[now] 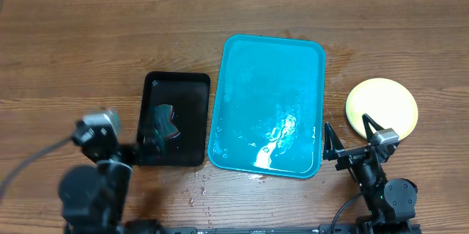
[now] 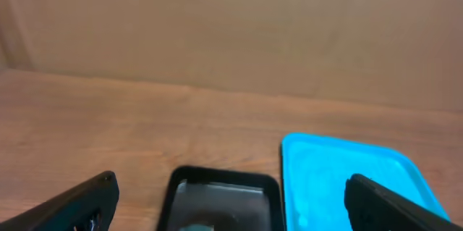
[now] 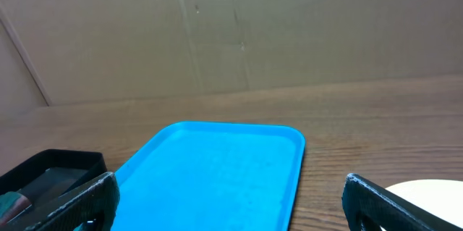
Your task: Clean dirty plates on tray and stack at the side
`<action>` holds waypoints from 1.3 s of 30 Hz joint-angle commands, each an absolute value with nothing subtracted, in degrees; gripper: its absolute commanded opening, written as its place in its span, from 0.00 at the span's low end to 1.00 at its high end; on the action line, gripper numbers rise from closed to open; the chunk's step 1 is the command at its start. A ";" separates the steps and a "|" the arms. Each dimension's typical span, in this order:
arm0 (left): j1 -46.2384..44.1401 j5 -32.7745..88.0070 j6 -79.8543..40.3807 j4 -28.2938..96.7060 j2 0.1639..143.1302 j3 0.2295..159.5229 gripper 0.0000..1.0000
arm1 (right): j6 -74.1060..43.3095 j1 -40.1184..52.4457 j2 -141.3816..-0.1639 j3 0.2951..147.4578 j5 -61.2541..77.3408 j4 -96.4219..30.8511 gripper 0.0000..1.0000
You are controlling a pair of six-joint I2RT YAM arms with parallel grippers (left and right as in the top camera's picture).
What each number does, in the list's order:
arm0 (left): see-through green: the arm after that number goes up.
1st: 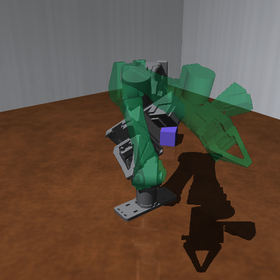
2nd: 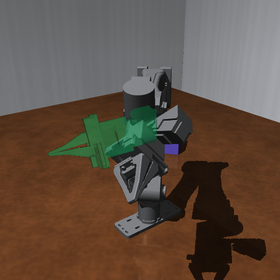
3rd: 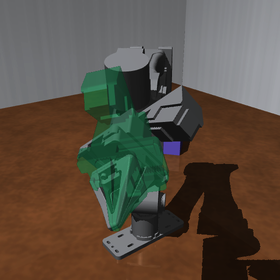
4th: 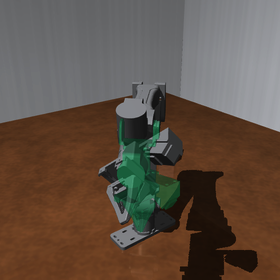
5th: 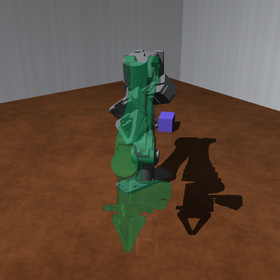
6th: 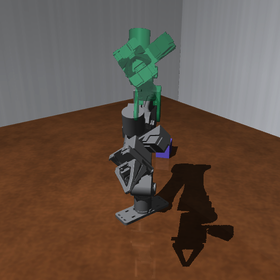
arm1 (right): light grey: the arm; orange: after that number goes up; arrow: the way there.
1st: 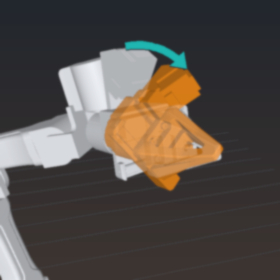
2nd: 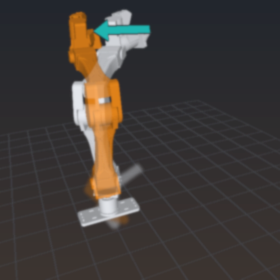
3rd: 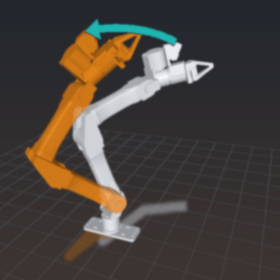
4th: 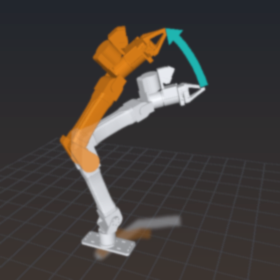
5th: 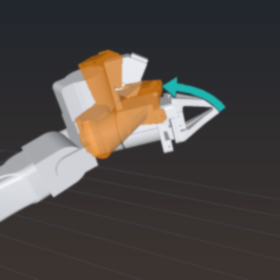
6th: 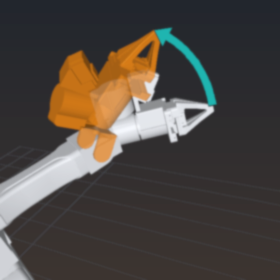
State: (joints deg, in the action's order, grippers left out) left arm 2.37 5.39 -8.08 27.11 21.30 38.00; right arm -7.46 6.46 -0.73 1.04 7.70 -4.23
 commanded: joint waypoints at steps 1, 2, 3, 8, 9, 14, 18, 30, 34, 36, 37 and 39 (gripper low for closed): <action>2.39 10.00 -4.23 20.93 11.57 27.38 1.00 | -7.27 6.35 -0.30 0.47 8.16 -3.97 1.00; 2.20 9.98 -4.23 19.31 9.10 24.64 1.00 | -7.27 6.35 -0.30 0.47 8.16 -3.95 1.00; 1.98 9.98 -4.23 17.96 7.03 22.37 1.00 | -7.27 6.35 -0.30 0.47 8.16 -3.95 1.00; 1.04 9.32 -4.27 13.06 0.34 13.13 1.00 | -7.27 6.35 -0.30 0.47 8.16 -3.95 1.00; 0.75 9.17 -4.32 12.25 0.38 11.88 1.00 | -7.27 6.35 -0.30 0.47 8.16 -3.97 1.00; -0.49 7.97 -4.29 5.69 0.16 6.09 1.00 | -7.27 6.35 -0.30 0.47 8.16 -3.97 1.00; -0.49 7.99 -4.38 -2.26 0.16 0.14 1.00 | -7.27 6.35 -0.30 0.47 8.16 -3.97 1.00; -0.56 6.87 -4.25 3.84 0.30 0.27 1.00 | -7.27 6.35 -0.30 0.47 8.16 -3.97 1.00; -0.56 6.85 -4.25 3.84 0.30 0.27 1.00 | -7.27 6.35 -0.30 0.47 8.16 -3.97 1.00; -0.56 6.87 -4.25 3.84 0.30 0.27 1.00 | -7.27 6.35 -0.30 0.47 8.16 -3.97 1.00; -0.56 6.87 -4.25 3.84 0.30 0.27 1.00 | -7.27 6.35 -0.30 0.47 8.16 -3.97 1.00; -0.56 6.87 -4.25 3.84 0.30 0.27 1.00 | -7.27 6.35 -0.30 0.47 8.16 -3.95 1.00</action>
